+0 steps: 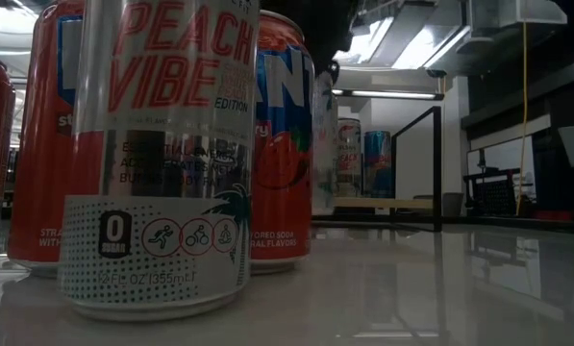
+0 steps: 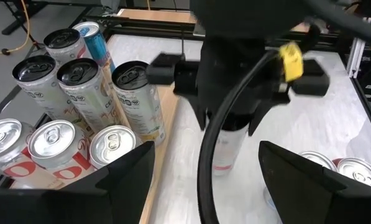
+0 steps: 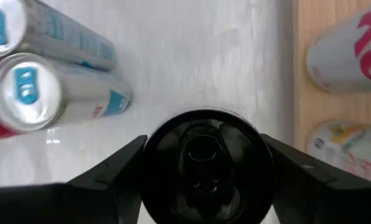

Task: Place canned beverage on shelf
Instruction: Put the white pink soda can onto the shelf aligned with the other white pink soda cans

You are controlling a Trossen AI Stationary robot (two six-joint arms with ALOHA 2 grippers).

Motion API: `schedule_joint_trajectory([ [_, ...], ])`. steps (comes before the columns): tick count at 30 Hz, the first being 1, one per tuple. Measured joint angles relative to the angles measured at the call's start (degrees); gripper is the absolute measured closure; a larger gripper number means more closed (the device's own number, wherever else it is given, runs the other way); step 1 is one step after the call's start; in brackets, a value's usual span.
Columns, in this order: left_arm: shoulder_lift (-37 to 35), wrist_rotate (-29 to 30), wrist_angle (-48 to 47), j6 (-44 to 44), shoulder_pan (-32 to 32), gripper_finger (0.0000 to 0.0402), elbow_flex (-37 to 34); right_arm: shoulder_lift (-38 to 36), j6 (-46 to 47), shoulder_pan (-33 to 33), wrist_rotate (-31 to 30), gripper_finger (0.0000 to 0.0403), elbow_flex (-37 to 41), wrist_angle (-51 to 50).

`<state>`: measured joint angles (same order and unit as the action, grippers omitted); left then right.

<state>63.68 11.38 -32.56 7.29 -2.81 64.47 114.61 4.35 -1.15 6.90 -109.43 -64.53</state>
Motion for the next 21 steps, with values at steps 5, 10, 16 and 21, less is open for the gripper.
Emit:
schedule_joint_trajectory([
  [5, 0.0, 0.0, 0.2, 0.0, 0.0, 0.0122, 0.0, 0.0, -0.1, 0.0, 0.2, 0.0153, -5.4, -5.2],
  [10, 0.0, 0.0, 0.2, 0.0, 0.0, 0.0122, 0.0, 0.0, -0.1, 0.0, 0.3, 0.0149, -10.7, -11.4],
  [16, 0.0, 0.0, 0.1, 0.0, 0.0, 0.0122, 0.0, 0.0, -0.2, -0.4, 0.2, 0.0151, -15.1, -15.8],
  [21, 0.0, 0.0, 0.0, 0.0, 0.0, 0.0122, 0.0, -0.8, -1.7, -2.0, 0.1, 0.0151, -16.0, -18.0],
])
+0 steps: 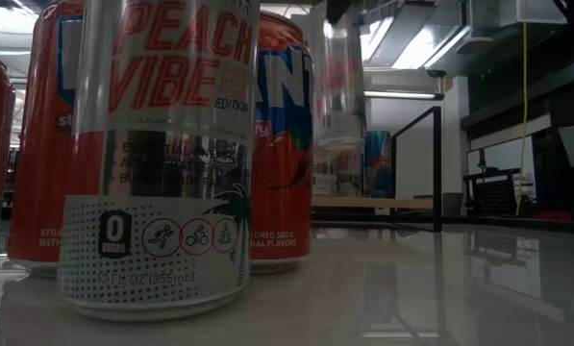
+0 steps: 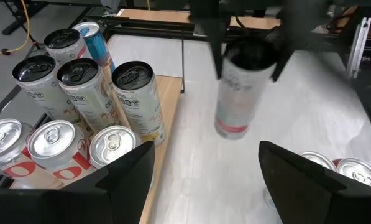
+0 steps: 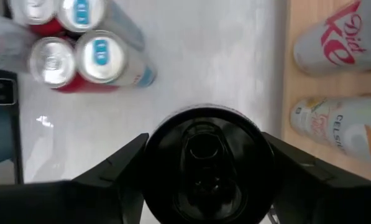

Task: Place canned beverage on shelf
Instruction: Put the white pink soda can onto the shelf aligned with the other white pink soda cans

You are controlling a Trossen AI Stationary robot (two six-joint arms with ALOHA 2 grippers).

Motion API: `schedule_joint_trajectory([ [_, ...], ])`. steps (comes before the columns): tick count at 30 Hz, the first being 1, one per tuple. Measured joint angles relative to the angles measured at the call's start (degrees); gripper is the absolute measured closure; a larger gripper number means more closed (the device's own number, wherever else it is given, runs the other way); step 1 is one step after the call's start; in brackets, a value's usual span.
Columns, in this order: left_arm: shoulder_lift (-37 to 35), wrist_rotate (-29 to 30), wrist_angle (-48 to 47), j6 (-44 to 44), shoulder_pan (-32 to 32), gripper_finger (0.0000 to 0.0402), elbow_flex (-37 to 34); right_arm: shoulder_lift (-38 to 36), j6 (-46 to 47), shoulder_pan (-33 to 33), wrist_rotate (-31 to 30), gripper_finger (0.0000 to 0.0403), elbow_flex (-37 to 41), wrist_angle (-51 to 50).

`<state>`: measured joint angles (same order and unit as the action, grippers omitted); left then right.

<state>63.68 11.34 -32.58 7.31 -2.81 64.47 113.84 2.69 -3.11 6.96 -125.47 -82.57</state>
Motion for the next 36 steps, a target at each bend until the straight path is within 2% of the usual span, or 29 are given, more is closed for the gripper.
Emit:
schedule_joint_trajectory([
  [11, 0.0, 0.0, 0.1, 0.0, 0.0, 0.0122, 0.0, -4.4, -0.1, -1.4, -2.8, 0.0151, -0.1, -5.0],
  [16, 0.0, 0.1, 0.1, 0.0, 0.0, 0.0122, 0.0, -6.3, -0.1, -1.4, -7.3, 0.0151, -0.1, -7.4],
  [21, 0.0, 0.1, 0.1, 0.0, 0.0, 0.0122, 0.0, -8.7, -0.1, -1.3, -9.0, 0.0151, 1.5, -6.9],
  [28, 0.0, 0.1, 0.1, 0.0, 0.0, 0.0122, 0.0, -15.5, 1.1, 0.6, -8.9, 0.0151, 14.4, -6.0],
  [32, 0.0, 0.2, 0.1, 0.0, 0.0, 0.0122, 0.0, -20.2, -0.4, 4.5, -8.5, 0.0151, 24.5, 2.2],
  [36, 0.0, 1.4, 0.1, 0.0, 0.0, 0.0122, 0.0, -23.4, -3.3, 9.7, -5.3, 0.0151, 32.3, 7.7],
])
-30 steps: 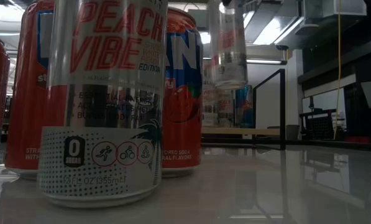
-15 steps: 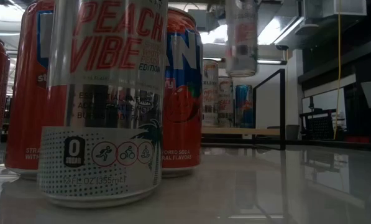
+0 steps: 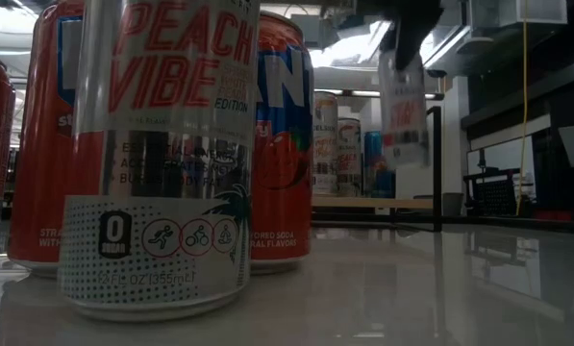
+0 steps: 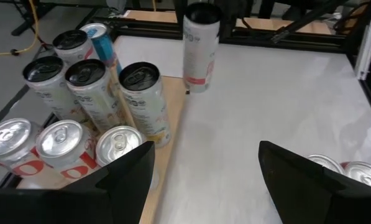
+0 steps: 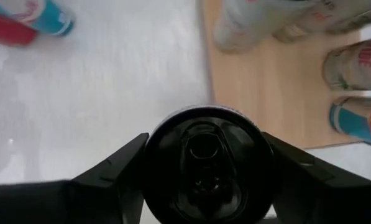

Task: Place canned beverage on shelf
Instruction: Put the white pink soda can onto the shelf aligned with the other white pink soda cans

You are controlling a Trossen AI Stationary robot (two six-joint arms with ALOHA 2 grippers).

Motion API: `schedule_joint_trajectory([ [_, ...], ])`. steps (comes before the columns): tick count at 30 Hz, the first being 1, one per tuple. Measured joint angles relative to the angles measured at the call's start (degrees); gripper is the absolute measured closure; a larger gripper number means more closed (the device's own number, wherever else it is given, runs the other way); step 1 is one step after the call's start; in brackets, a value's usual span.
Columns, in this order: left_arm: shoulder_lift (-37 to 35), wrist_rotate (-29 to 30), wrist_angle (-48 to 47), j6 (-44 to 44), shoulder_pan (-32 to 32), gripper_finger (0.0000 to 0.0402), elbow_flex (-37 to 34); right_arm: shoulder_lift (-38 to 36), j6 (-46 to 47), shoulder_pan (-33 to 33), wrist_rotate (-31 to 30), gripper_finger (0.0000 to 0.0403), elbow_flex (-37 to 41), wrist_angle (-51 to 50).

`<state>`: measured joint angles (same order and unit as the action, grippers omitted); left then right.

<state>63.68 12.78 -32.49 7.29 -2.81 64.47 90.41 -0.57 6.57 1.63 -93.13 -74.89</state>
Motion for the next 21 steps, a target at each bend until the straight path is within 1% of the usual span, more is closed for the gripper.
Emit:
schedule_joint_trajectory([
  [5, 0.0, 0.2, 0.0, 0.0, 0.0, 0.0122, 0.0, -0.2, -5.9, 5.4, 0.7, 0.0150, 5.0, 5.0],
  [7, 0.0, 0.2, 0.0, 0.0, 0.0, 0.0122, 0.0, -0.2, -7.9, 7.2, 2.3, 0.0150, 6.1, 7.7],
  [9, 0.0, 0.3, 0.0, 0.0, 0.0, 0.0122, 0.0, -0.2, -8.8, 8.8, 3.4, 0.0150, 6.6, 9.7],
  [21, 0.0, 0.3, 0.0, 0.0, 0.0, 0.0122, 0.0, 0.6, -15.3, 15.1, 3.6, 0.0150, 6.6, 14.6],
])
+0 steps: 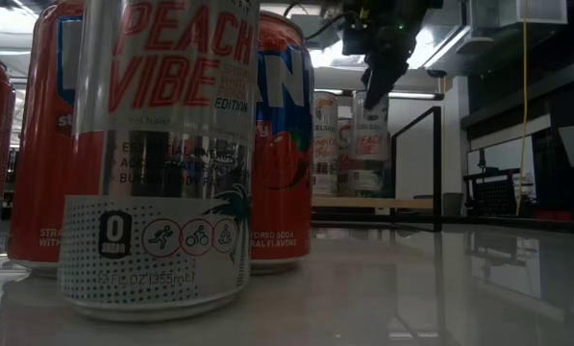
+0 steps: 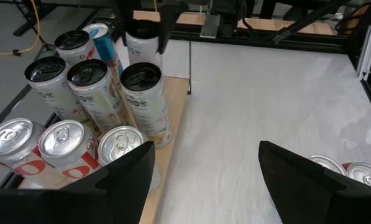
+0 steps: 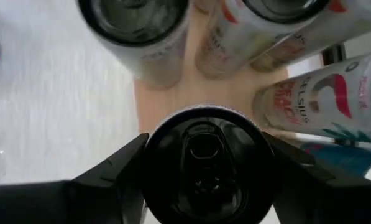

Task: Place canned beverage on shelf
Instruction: Put the white pink soda can onto the shelf aligned with the other white pink soda cans

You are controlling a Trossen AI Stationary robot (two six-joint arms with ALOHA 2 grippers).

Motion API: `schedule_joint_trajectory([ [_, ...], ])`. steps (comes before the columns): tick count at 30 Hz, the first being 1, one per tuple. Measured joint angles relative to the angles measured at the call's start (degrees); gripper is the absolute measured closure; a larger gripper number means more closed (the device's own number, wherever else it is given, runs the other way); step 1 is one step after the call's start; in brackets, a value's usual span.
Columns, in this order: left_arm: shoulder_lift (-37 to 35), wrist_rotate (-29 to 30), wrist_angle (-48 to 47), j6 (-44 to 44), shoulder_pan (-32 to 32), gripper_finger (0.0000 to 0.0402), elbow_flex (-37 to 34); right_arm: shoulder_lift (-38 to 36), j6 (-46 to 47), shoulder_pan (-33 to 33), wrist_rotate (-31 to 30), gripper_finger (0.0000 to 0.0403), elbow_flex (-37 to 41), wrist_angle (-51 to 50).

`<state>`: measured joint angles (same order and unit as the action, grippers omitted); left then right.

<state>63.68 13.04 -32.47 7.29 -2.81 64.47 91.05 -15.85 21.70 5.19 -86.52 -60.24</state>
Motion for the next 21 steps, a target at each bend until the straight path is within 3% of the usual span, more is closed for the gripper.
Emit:
schedule_joint_trajectory([
  [21, 0.0, 0.0, 0.2, 0.0, 0.0, 0.0122, 0.0, 4.1, -5.7, 4.1, 3.5, 0.0150, -0.2, 4.1],
])
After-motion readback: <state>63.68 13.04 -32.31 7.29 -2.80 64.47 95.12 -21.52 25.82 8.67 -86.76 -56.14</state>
